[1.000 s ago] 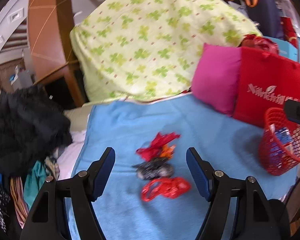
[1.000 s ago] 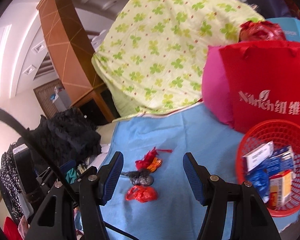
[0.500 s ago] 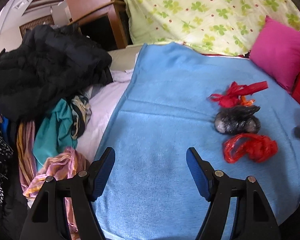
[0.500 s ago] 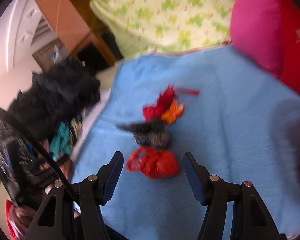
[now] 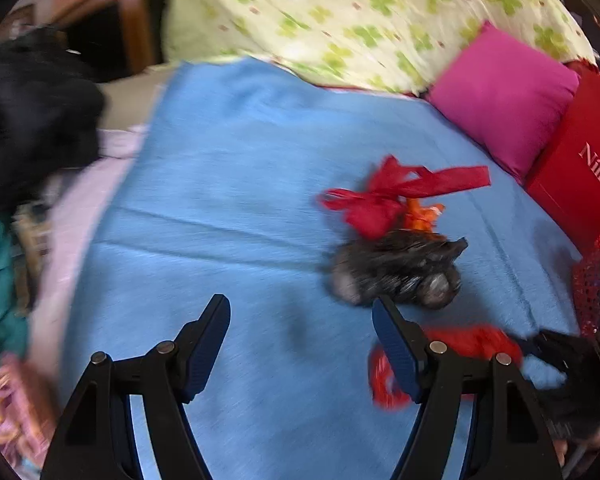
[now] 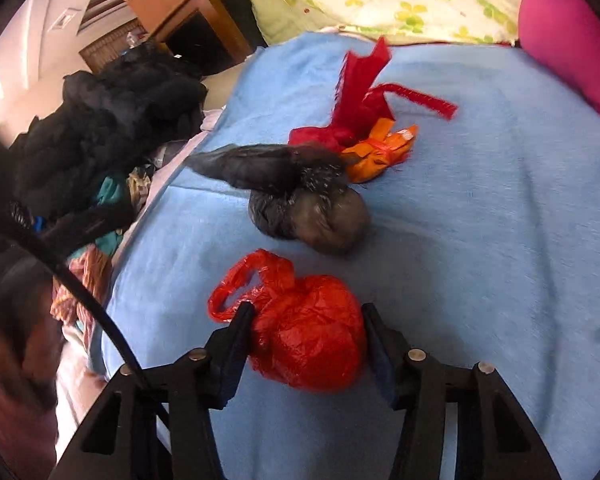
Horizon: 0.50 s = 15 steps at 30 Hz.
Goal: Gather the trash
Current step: 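Grasp the black plastic bag with the left tool while the right tool grasps the red bag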
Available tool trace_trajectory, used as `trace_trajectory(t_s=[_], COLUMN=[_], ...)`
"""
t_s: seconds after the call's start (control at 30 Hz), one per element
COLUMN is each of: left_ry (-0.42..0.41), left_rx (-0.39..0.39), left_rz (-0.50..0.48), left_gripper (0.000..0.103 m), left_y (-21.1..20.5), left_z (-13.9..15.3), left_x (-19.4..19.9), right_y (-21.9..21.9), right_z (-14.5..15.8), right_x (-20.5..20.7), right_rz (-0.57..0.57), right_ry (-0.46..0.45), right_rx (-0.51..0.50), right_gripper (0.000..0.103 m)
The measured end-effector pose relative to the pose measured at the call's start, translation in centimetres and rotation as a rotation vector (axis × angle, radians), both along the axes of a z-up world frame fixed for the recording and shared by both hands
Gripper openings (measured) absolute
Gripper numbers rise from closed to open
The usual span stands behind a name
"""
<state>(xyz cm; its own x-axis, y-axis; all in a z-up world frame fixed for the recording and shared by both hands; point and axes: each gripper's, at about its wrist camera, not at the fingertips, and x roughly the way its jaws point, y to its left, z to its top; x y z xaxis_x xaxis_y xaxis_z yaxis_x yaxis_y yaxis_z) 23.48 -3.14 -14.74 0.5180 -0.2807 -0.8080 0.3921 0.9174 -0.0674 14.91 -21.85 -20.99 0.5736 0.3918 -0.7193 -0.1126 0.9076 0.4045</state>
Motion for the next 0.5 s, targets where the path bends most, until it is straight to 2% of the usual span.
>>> trace_trajectory(t_s=[0.13,0.17,0.2,0.23,0.3,0.33,0.37,0.4,0.5], left_ry=[0.126,0.157,0.184,0.240,0.304,0.313,0.308,0.323,0.300], left_rx=[-0.062,-0.087,-0.131,-0.219,-0.290,-0.321,-0.347,-0.389,-0.364], left_rz=[-0.083,-0.086,-0.095,-0.110,-0.076,-0.033,-0.023,-0.028,0.008], left_gripper=[0.074,0.077,0.079,0.080,0.080,0.077,0.058,0.056,0.049], left_y=[-4.0,-4.6,-4.8,-5.2,-5.3,-5.1,-4.9,-4.9,-5.0], left_z=[-3.6,-4.5,-5.1,-5.9,-7.0,-7.2,-7.1,-7.0,-6.1], left_x=[3.8,4.6,5.1,5.8,6.4,6.5,6.3,6.1,4.8], right_y=[-2.4,-3.1,-3.6,-4.3,-5.2,-5.5,-5.7,-5.9,-6.4], right_z=[0.9,1.1,1.3,1.6,1.8,2.0,2.1,2.1,2.7], right_x=[-3.2,-4.0,-4.6,-5.3,-6.5,-7.0,-7.4,-7.7,-8.4], right_rz=[-0.022,-0.037,-0.052,-0.066,-0.089,-0.100,-0.109,-0.116,-0.129], right_ry=[0.002,0.004,0.004,0.004,0.002,0.001,-0.001,-0.003,-0.016], right_rx=[0.002,0.000,-0.003,-0.003,-0.013,-0.025,-0.036,-0.043,-0.037], right_gripper=[0.056,0.056,0.056,0.056,0.056,0.056,0.056,0.056,0.056])
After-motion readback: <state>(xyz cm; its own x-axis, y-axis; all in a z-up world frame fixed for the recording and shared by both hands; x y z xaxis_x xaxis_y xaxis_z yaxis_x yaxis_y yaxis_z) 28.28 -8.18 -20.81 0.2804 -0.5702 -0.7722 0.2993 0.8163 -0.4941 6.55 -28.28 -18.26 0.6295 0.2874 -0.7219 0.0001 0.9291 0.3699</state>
